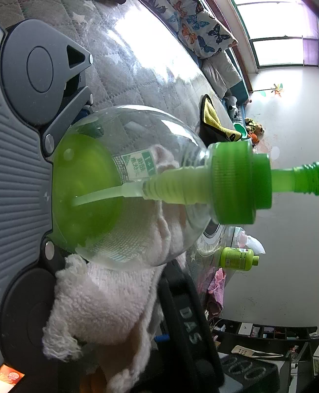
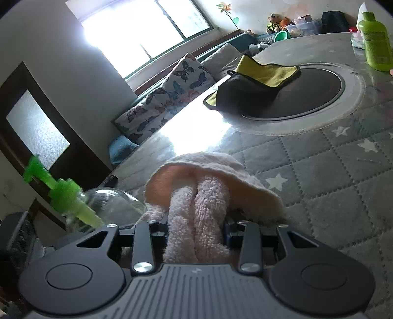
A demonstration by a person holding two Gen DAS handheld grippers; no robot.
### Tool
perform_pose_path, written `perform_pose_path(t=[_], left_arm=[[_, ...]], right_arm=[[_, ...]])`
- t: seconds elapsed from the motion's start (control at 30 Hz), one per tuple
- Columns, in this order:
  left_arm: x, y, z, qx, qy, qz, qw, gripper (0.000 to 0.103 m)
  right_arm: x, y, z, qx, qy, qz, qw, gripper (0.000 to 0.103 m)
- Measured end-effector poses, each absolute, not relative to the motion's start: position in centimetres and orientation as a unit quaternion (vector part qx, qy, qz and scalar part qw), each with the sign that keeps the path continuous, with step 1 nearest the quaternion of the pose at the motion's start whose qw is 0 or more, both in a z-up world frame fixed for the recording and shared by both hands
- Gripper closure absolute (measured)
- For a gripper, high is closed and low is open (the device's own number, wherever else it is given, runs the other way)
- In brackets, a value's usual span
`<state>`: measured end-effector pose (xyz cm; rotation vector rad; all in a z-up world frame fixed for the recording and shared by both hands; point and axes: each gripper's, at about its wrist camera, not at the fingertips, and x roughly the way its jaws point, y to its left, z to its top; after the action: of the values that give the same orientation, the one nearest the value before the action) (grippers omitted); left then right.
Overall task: Clean container
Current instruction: 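Rub the towel around the bottle's side with the right gripper while the left gripper holds it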
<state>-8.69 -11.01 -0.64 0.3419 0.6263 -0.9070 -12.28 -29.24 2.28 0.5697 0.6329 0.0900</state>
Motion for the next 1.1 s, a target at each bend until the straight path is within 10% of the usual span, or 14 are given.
perform_pose_path(t=[1.1], left_arm=[[-5.8,-12.7,-0.7,0.178,0.287,-0.476,0.812,0.000]], right_arm=[[-13.0,-29.8,4.9,0.272,0.264,0.038,0.925,0.065]])
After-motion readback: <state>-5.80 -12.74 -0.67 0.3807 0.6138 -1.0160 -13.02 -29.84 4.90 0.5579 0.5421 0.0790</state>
